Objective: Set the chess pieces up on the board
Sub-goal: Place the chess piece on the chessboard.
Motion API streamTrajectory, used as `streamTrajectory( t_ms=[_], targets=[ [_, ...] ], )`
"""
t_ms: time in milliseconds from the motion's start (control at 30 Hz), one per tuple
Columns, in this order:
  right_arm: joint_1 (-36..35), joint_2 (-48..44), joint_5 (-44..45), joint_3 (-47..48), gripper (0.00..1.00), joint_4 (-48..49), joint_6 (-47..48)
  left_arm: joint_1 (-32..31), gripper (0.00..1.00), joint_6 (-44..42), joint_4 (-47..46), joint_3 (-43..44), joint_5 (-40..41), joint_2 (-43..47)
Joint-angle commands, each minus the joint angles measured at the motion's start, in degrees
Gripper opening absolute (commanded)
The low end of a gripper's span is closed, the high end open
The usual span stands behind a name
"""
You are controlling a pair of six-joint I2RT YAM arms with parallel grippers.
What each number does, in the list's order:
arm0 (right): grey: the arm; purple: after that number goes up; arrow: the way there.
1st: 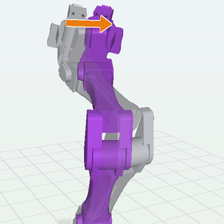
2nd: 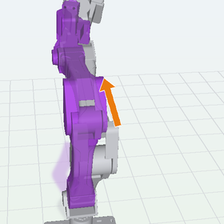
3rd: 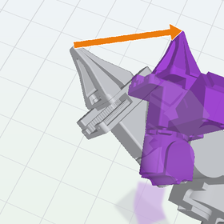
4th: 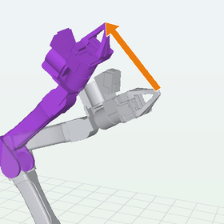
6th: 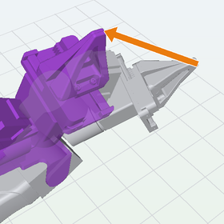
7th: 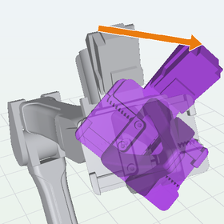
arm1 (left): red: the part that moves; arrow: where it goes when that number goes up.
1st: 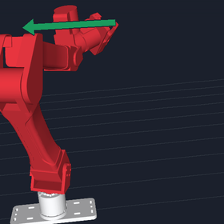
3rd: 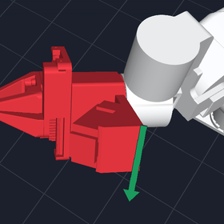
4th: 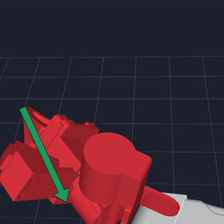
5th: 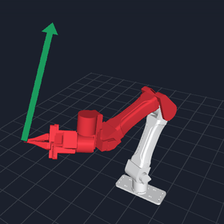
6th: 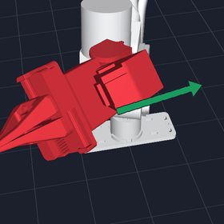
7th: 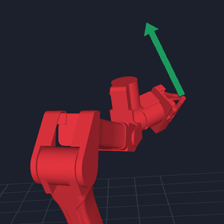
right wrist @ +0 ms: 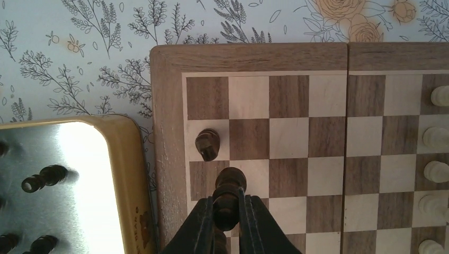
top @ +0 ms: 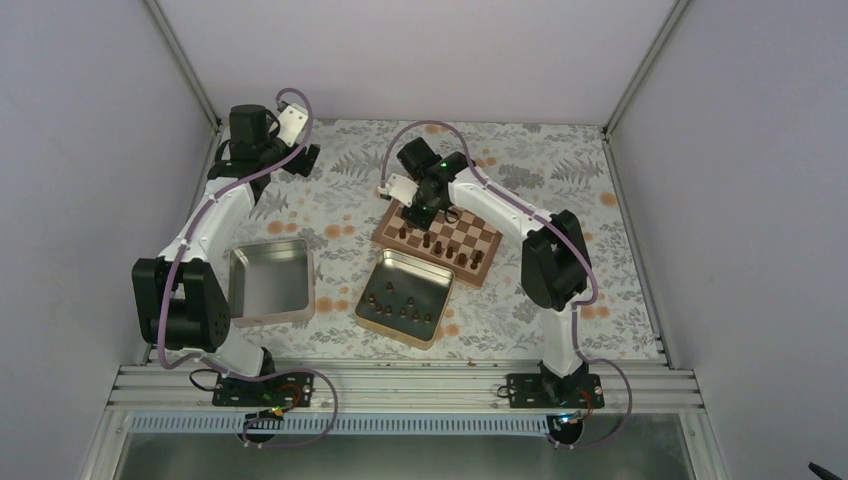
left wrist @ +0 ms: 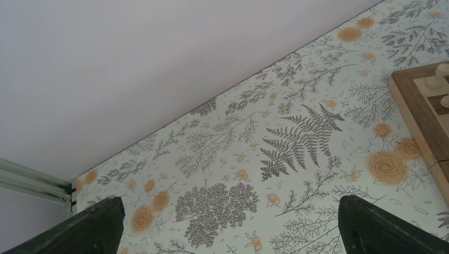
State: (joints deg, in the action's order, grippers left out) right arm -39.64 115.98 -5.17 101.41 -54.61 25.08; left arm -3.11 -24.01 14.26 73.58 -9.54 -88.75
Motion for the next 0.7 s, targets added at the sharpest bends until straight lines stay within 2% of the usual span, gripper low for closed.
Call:
streamTrajectory(
  t_ms=[0,667],
  targets=[
    [0.62,-0.36,0.38,0.42,0.06,0.85,1.71,-0.05,1.0,-0.2,-0.64,0.6,0.13,0.67],
    [0.96,0.08,-2.65,-5.34,0.06,0.57,3.74,-0.05,1.0,-0.16,-0.38,1.01,-0.13,-0.05]
  ],
)
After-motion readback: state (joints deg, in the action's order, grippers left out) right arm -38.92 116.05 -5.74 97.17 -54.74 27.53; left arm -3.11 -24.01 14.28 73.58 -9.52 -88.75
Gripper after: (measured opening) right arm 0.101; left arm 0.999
